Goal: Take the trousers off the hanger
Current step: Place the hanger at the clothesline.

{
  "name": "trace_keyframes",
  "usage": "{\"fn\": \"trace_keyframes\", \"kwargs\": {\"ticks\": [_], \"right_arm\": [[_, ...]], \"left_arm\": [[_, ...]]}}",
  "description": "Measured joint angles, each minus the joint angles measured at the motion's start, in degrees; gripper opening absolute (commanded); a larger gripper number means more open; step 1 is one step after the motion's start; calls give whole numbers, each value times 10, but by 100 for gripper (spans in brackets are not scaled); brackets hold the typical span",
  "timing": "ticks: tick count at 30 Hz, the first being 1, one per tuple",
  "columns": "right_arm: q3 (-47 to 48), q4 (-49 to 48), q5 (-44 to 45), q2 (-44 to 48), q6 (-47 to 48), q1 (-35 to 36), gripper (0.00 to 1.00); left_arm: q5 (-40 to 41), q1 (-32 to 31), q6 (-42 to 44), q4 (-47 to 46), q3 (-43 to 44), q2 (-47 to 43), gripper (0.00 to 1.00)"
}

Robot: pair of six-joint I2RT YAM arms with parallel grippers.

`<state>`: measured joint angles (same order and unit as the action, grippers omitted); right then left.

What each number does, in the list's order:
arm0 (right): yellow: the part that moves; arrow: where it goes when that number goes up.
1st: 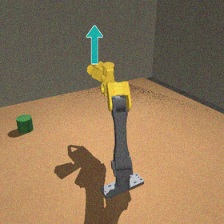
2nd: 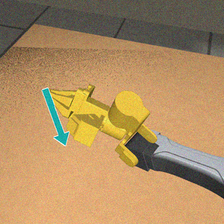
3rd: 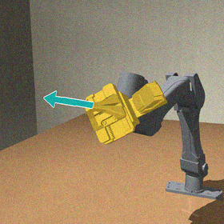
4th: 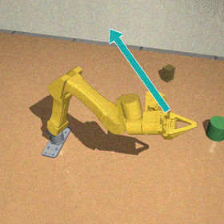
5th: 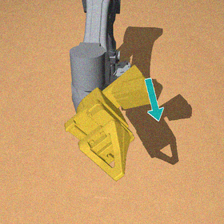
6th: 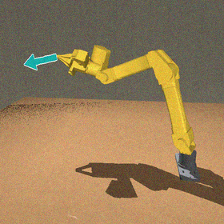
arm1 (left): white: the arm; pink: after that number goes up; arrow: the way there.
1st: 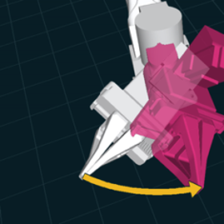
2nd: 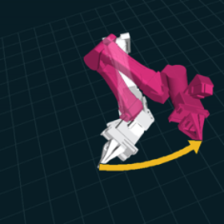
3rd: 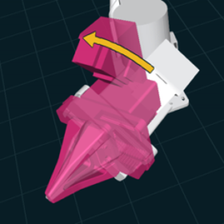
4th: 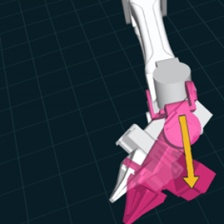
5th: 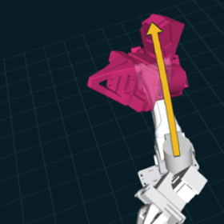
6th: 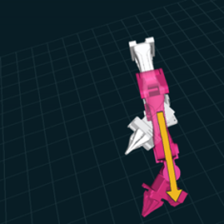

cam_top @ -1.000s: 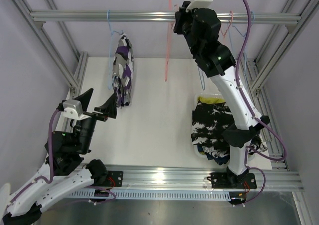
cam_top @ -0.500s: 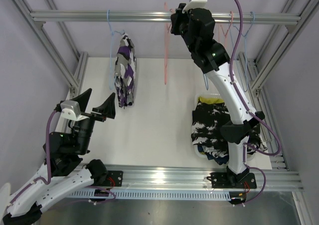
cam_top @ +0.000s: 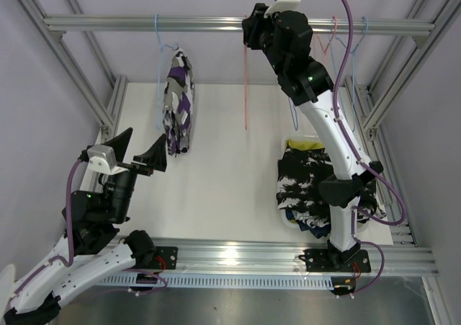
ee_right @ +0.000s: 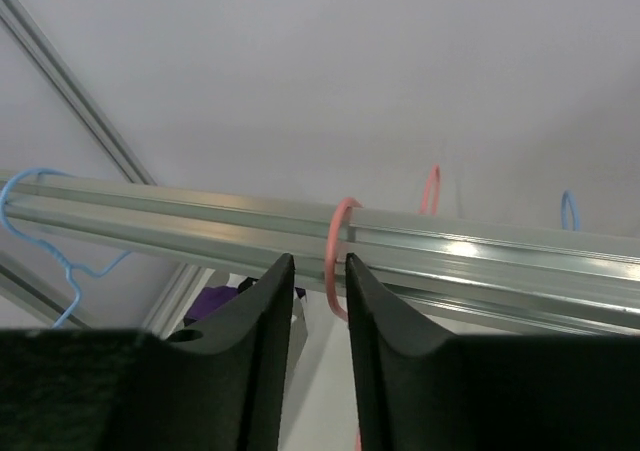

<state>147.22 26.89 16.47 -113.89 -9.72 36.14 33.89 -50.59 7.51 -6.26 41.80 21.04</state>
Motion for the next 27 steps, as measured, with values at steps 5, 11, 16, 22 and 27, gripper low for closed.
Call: {"fn": "trace_keyframes", "kwargs": {"ticks": [5,11,16,22,27], "right_arm": [[2,-8,-3,0,-2,-2,43],[2,-19,0,0,-4,-10,66],[-28,-35,0,18,3,-9,73],[-120,-36,10,92,17,10,74],[-245,-64,18,182,43,68,74]], "left_arm": [[0,0,0,0,0,-1,100],[0,0,0,0,0,-1,100],[0,0,0,0,0,-1,99],[8,0,7,-7,0,-1,99],[22,0,17,-22,0,-1,99]]}}
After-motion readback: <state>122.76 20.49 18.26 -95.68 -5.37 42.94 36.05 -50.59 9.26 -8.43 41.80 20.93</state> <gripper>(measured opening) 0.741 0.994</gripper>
